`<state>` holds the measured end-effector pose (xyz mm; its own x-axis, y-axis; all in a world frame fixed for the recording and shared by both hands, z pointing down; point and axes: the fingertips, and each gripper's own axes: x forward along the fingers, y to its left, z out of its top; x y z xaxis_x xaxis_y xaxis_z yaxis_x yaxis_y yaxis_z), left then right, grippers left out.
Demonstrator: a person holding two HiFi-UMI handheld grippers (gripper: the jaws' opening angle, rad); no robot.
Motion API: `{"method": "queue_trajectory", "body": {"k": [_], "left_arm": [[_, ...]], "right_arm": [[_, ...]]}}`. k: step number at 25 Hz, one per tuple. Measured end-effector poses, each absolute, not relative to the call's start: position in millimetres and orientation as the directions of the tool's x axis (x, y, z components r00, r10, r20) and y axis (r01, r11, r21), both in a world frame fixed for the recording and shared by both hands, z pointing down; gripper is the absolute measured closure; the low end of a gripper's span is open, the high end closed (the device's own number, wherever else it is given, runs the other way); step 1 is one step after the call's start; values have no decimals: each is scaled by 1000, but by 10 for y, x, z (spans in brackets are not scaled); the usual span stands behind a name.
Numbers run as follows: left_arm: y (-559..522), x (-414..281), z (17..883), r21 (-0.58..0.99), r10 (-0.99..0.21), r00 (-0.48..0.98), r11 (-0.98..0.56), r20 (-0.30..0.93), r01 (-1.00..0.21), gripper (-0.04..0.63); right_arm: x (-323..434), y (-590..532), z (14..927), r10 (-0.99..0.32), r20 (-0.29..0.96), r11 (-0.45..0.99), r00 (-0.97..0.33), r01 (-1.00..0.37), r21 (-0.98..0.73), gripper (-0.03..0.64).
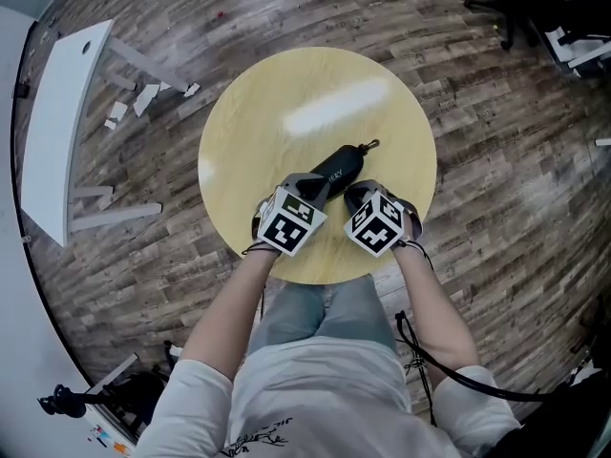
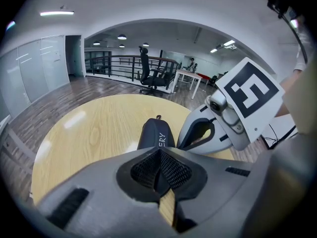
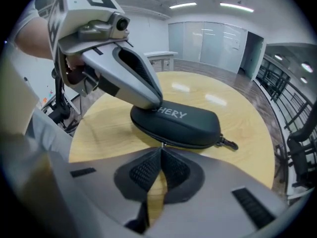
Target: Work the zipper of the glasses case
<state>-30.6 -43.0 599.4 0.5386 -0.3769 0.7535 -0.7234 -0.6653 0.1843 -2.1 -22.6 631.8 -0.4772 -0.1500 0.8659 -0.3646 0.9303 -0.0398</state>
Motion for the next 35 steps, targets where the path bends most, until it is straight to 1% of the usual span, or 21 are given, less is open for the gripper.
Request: {"method": "queue_trajectory", "body": {"k": [8, 12, 15, 18, 22, 24, 27, 29, 35], "left_arm": [[-431, -311, 5996, 180, -385, 541, -666, 748, -723, 589], [-441, -304, 5992, 177, -385, 539, -668, 749, -723, 589], [-439, -287, 5920, 195, -374, 555, -672, 743, -714, 589], [-475, -227, 5771, 198, -376, 575, -687, 727, -699, 589], [-624, 72, 5679, 191, -359, 608, -732, 709, -654, 589], [-721, 281, 5683, 195, -343, 618, -746, 707, -637, 589], [-843, 540, 5814, 172, -319, 610, -773, 725, -610, 589], [-931, 603, 5894, 165, -318, 597, -772, 736, -613, 589], [-988, 634, 5977, 168, -302, 587, -773, 751, -612, 589]], "right_arm": [[-481, 135, 6309, -130, 825, 901, -550, -413, -133, 617], [-576, 163, 6327, -139, 816, 898, -562, -418, -134, 617], [-401, 156, 6323, -147, 824, 904, -547, -412, -112, 617], [-9, 104, 6315, -155, 850, 919, -503, -390, -63, 617], [663, -172, 6337, -199, 882, 917, -427, -400, 13, 617], [878, -319, 6348, -202, 891, 927, -407, -374, 39, 617], [1008, -452, 6357, -189, 893, 946, -408, -321, 54, 617], [1015, -483, 6364, -180, 891, 953, -417, -299, 53, 617], [1045, -441, 6386, -139, 877, 958, -459, -287, 1, 617]]}}
